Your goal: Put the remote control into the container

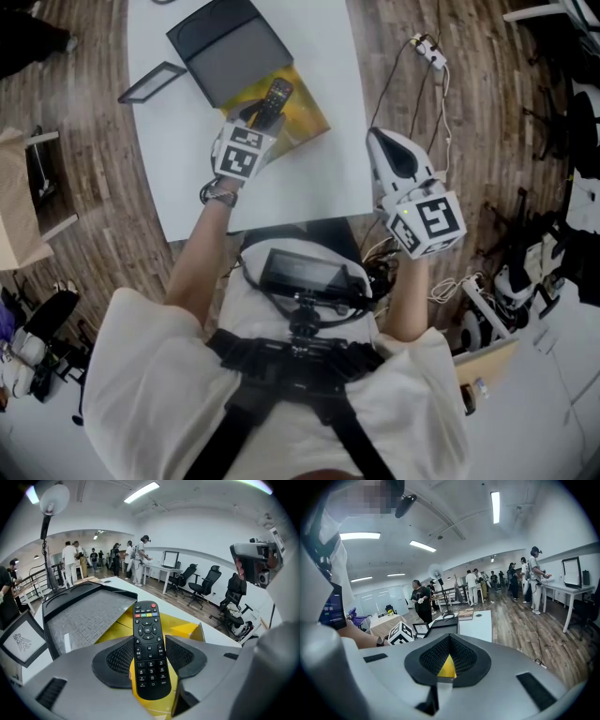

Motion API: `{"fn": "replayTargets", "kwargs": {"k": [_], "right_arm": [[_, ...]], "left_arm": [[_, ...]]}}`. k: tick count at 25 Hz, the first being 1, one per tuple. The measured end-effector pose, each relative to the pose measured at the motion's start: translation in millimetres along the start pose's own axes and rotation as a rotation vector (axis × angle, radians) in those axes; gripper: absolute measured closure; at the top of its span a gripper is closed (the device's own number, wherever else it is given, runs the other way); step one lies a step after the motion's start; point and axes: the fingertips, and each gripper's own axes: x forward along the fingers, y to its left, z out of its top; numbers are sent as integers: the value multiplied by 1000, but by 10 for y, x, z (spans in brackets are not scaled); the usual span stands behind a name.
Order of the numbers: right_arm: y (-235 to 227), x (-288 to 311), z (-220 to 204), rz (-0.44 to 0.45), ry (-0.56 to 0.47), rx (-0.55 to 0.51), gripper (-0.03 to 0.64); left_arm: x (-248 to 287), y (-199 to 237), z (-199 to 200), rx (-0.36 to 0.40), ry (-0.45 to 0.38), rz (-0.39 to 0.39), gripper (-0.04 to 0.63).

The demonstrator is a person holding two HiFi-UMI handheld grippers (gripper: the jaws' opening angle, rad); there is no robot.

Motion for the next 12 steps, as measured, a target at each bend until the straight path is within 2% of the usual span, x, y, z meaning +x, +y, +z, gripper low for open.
{"fn": "replayTargets", "kwargs": {"k": [9,12], "right_arm": [[-9,-64,-83,13,8,21,618],[-19,-81,-99,18,6,26,618]], "left_arm": [[118,-78,-148,-1,110,-6,373],[176,-75,-173,8,153,13,373]]}}
